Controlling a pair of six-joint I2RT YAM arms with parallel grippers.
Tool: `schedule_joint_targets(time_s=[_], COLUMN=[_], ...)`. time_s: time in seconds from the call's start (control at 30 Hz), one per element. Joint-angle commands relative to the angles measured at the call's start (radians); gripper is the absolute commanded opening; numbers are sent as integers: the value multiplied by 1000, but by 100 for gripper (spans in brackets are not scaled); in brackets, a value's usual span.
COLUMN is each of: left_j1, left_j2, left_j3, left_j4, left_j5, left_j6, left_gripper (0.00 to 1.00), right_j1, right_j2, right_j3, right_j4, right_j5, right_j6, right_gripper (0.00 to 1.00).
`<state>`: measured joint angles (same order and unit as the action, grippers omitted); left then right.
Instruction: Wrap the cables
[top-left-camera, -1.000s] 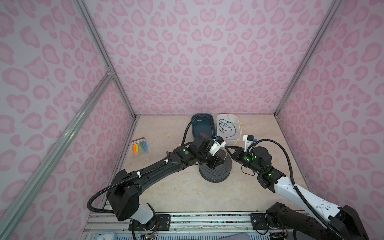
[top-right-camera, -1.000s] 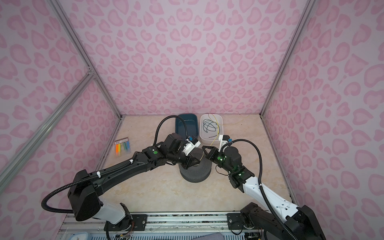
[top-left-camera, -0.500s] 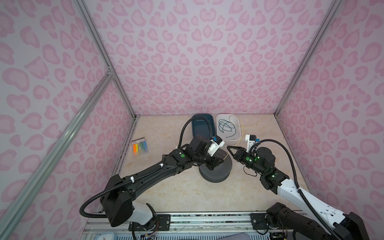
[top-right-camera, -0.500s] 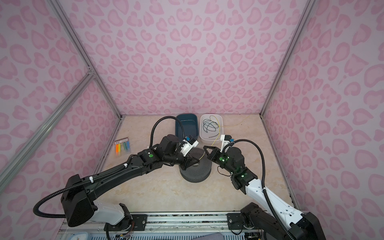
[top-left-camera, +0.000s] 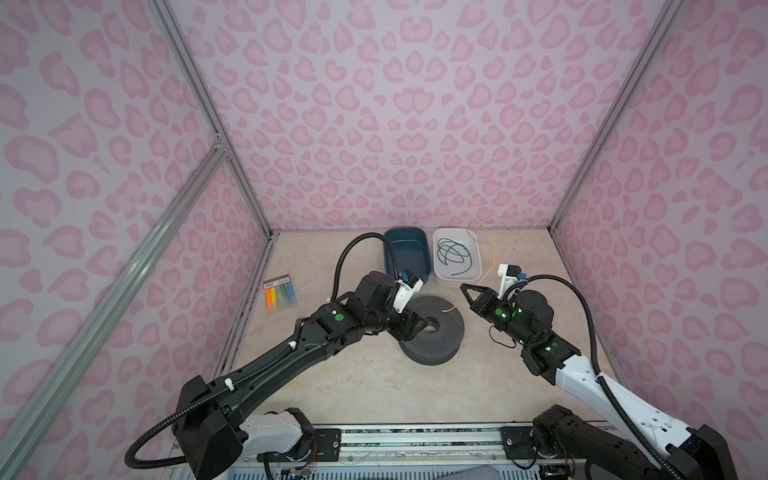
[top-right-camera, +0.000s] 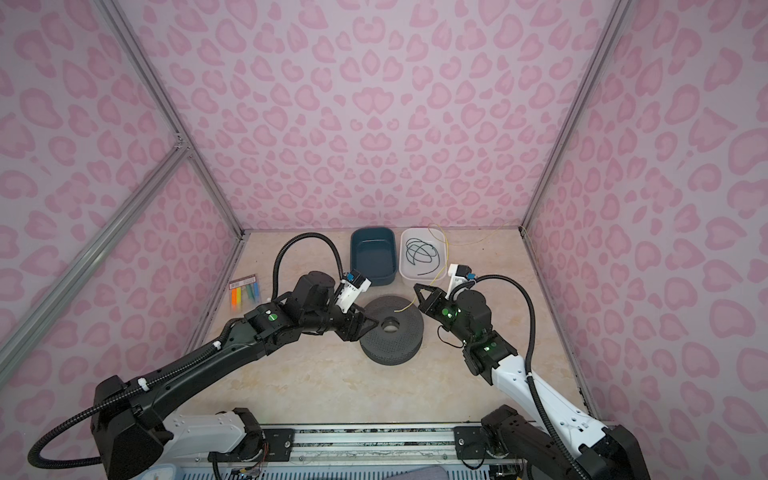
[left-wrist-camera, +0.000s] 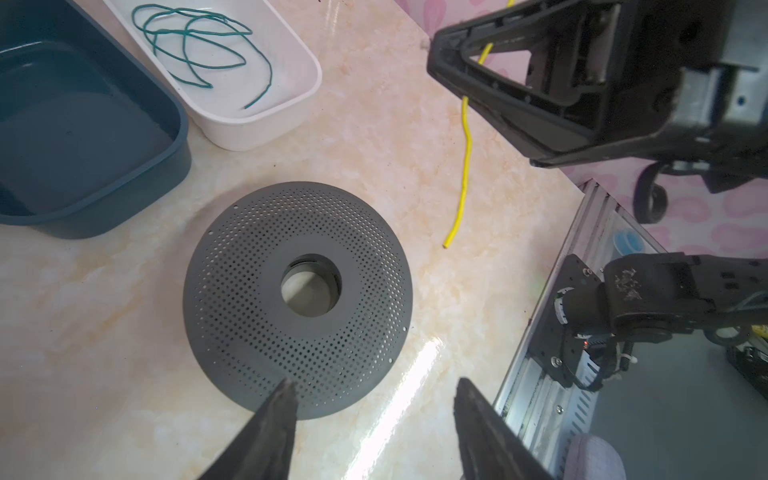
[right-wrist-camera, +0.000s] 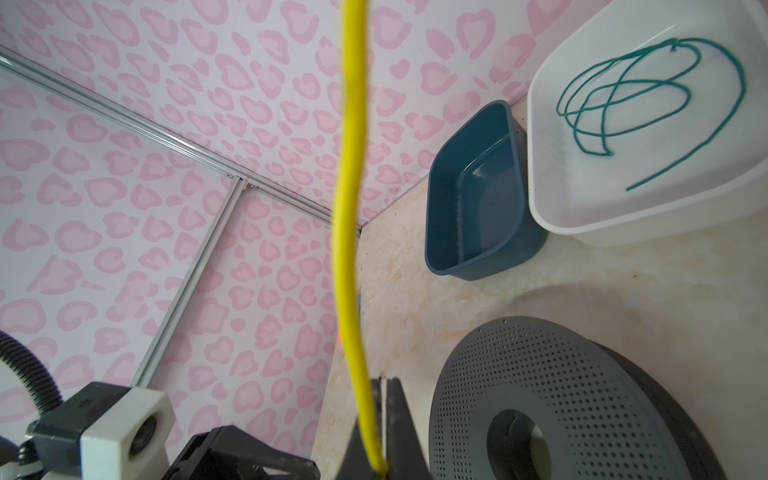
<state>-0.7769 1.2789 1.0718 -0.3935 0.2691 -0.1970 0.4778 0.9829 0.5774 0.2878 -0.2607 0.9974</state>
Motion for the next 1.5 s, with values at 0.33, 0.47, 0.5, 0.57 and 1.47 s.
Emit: schedule_joint_targets(time_s=[0.33, 0.47, 0.5, 0.57, 1.47], left_j1=[139, 207, 218, 255, 311], left_j2=[93, 91, 97, 112, 388], left_j3=[-52, -204, -230, -298, -533], left_j4=[143, 344, 385, 499, 1190], left_j5=[61, 224, 255, 328, 515], left_j6=[-170, -286, -310, -391, -750], left_gripper=[66, 68, 68, 68, 38], right_j1=[8, 1, 0, -6, -25], right_j2=[12, -2, -4, -4, -9], right_j3=[-2, -22, -25, -31, -65], right_j4=[-51, -51, -51, -53, -8], right_j5=[1, -5, -5, -9, -47], right_j6=[-63, -67, -69, -77, -62], right_gripper=[0, 0, 0, 0, 0])
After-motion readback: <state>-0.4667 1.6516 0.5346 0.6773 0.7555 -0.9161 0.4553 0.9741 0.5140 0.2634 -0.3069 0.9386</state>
